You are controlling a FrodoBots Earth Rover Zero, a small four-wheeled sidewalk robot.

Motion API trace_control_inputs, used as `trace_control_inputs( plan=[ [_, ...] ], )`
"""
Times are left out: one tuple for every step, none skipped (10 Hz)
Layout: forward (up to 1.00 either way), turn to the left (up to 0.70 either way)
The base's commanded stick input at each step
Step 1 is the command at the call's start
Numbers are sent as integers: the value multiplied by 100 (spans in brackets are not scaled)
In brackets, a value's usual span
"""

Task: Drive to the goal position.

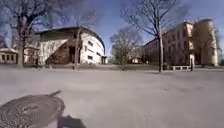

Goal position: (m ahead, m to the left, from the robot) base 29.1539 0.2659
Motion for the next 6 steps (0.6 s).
trace_control_inputs(
  plan=[
    [100, 0],
    [100, 0],
    [100, 0],
    [100, 40],
    [100, 40],
    [100, 40]
  ],
)
